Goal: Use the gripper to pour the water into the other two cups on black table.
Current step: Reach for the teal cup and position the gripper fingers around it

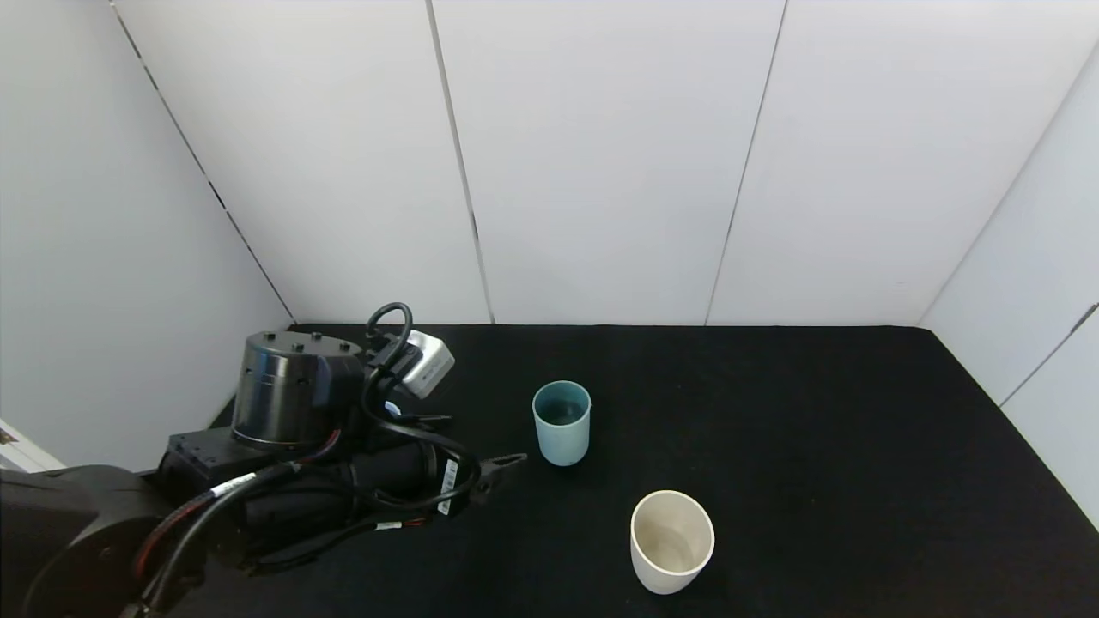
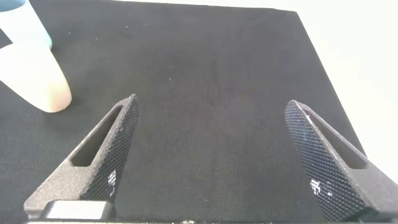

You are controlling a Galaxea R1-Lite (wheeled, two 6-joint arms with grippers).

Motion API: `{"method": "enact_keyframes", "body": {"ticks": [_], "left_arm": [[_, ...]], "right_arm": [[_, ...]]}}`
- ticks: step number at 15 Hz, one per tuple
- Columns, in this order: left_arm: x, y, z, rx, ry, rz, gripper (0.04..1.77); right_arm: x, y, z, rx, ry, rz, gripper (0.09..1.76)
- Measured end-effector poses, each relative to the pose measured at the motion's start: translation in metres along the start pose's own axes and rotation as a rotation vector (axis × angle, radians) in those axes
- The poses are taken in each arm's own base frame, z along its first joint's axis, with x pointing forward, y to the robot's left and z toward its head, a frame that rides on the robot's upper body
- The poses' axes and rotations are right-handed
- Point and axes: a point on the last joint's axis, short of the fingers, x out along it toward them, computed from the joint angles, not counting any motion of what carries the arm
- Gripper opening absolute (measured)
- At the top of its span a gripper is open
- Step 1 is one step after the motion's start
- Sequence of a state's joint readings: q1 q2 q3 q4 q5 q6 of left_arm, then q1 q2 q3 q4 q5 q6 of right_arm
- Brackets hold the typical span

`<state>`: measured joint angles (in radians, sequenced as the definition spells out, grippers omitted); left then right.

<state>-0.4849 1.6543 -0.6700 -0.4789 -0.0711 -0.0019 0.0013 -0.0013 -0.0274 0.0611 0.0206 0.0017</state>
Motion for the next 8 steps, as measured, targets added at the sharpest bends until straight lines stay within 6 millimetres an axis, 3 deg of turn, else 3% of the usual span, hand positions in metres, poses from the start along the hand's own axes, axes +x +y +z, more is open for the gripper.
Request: {"method": "enact_keyframes", "body": {"ticks": [8], "left_arm": [[0.065,-0.015,-0.031,0.034,-0.036,-0.001,1.72]], "right_arm": [[0.000,0.000,0.000,0.000,0.000,0.000,1.71]]}}
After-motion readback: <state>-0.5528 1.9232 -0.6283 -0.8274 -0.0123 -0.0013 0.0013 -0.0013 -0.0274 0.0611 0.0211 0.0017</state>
